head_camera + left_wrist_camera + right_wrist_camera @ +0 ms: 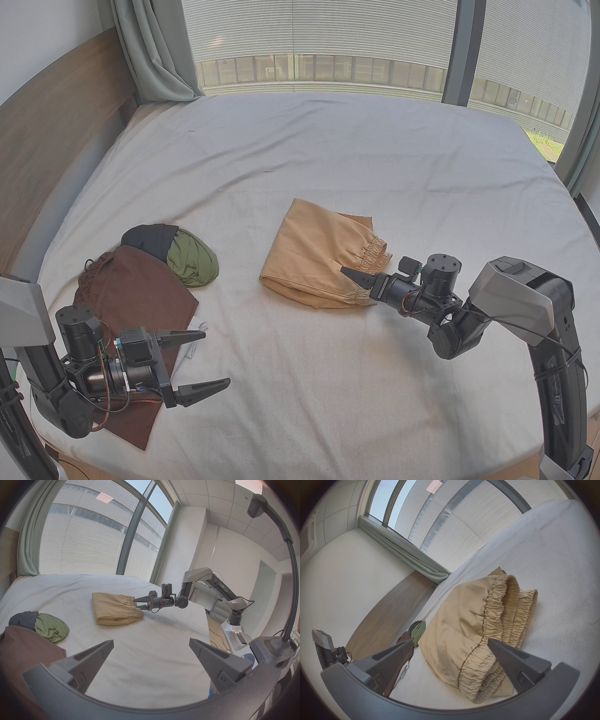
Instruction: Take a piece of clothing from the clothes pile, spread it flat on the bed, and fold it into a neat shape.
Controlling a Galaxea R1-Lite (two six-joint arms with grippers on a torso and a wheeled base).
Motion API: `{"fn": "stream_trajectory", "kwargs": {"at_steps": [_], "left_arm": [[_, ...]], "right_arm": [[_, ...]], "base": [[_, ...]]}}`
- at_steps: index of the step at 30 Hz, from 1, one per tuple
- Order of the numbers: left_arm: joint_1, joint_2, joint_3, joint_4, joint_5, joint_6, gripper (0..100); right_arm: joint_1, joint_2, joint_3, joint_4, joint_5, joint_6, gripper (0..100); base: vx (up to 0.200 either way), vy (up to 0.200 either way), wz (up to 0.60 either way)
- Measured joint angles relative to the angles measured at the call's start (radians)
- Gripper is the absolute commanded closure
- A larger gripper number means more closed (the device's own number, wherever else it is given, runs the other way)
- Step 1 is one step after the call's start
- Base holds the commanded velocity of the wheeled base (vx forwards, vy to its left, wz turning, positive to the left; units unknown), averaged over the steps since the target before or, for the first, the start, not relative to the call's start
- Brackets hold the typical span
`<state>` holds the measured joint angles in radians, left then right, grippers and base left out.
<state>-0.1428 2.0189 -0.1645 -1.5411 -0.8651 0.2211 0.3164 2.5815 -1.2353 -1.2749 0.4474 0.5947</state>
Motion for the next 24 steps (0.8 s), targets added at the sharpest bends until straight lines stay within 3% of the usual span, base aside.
{"fn": "stream_trajectory", "kwargs": {"at_steps": [8,16,20,24], "left_arm": [[-0.001,0.0,0.001,0.0,0.0,0.0,0],[-0.007,-0.007,0.002,0.001,0.001,0.0,0],[-0.023,-0.018,0.003,0.005,0.002,-0.002,0],[-0.045,-0.034,0.009,0.018,0.002,-0.002,0]], "right_arm": [[0.005,-0.039,0.033,-0.008,-0.026,0.003,0],[0.01,-0.209,0.186,-0.033,-0.049,-0.01,0],[0.014,-0.296,0.285,-0.043,-0.077,-0.077,0],[0.018,-0.373,0.399,-0.073,-0.144,-0.236,0]], "base": [[0.0,0.0,0.0],[0.0,0.0,0.0],[0.0,0.0,0.0],[0.0,0.0,0.0]]}}
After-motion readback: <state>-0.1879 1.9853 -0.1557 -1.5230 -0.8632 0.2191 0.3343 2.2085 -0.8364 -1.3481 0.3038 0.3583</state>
